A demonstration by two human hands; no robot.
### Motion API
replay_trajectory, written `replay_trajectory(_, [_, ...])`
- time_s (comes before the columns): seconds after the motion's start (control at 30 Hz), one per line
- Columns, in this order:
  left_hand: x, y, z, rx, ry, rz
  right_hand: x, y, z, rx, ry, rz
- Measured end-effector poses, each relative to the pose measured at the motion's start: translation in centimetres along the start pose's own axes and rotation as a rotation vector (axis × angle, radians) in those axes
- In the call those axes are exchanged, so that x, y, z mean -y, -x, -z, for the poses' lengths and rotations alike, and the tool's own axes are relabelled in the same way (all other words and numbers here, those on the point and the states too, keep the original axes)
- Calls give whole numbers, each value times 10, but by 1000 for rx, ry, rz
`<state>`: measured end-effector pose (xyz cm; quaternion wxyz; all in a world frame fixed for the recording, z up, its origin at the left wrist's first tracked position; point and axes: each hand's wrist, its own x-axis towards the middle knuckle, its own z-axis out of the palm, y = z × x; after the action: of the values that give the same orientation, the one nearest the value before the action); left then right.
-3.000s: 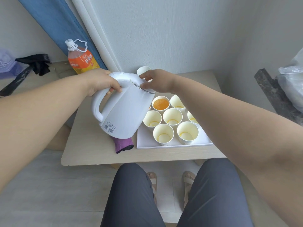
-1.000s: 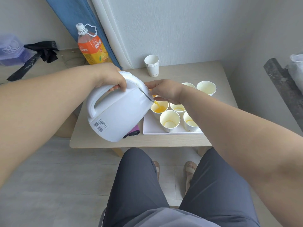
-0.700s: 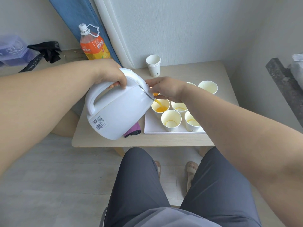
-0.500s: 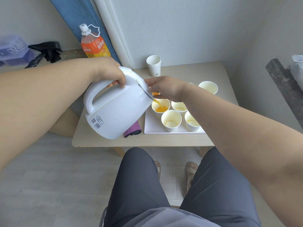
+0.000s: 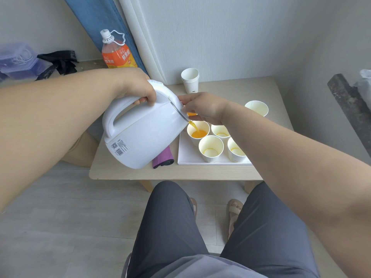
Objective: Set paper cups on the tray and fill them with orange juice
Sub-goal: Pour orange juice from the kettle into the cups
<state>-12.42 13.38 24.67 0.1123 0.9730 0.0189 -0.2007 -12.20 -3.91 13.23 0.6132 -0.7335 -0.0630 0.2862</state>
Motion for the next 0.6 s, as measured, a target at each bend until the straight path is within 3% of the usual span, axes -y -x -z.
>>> replay_trajectory(0.6, [-5, 8, 5, -12, 13, 13, 8, 7, -4, -61, 65, 24])
